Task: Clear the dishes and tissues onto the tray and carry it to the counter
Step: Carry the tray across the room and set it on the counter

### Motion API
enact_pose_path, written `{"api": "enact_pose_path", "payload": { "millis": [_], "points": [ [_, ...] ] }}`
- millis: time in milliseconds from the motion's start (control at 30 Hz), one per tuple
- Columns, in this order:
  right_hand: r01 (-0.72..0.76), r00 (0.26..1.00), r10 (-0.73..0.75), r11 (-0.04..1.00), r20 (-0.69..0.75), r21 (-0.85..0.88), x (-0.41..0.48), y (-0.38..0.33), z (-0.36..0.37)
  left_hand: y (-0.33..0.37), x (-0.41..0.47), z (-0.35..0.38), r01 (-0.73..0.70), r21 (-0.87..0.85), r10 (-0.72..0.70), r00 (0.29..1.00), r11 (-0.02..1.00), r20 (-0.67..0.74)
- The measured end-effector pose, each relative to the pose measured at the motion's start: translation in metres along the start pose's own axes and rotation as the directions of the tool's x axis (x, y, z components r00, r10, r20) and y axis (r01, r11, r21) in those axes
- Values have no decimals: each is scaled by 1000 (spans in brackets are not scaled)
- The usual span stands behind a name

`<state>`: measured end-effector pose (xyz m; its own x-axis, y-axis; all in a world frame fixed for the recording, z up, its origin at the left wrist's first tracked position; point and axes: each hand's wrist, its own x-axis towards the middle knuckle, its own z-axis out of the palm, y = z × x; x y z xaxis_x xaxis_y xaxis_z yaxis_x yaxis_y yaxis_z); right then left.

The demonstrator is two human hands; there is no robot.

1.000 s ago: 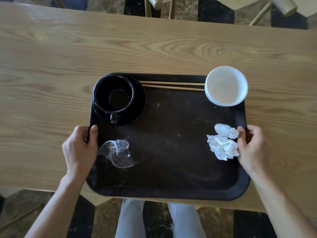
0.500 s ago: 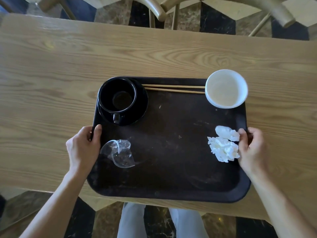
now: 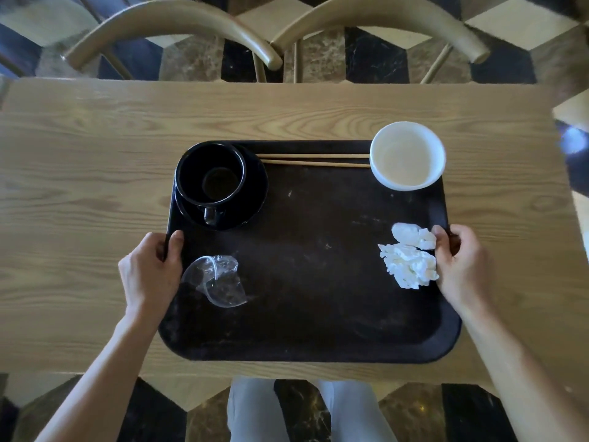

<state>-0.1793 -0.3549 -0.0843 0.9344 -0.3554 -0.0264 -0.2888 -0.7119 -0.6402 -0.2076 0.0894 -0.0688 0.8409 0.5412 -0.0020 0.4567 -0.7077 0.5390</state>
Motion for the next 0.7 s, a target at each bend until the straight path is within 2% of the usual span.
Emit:
{"api": "enact_pose_path", "payload": {
  "millis": [400,567,700],
  "points": [
    [-167,963,171,985,-208,36,-71,-46,-71,72,50,-71,-249,-18,250,960,968,129],
    [-256,917,252,966,-310,29,-125,-55,-101,105,56,-85,-380,-77,388,898,922,207],
    [-351,850,322,936,-417,9,-173,-56,-129,132,45,-89,-460,-145,482,826,876,293]
  ]
}}
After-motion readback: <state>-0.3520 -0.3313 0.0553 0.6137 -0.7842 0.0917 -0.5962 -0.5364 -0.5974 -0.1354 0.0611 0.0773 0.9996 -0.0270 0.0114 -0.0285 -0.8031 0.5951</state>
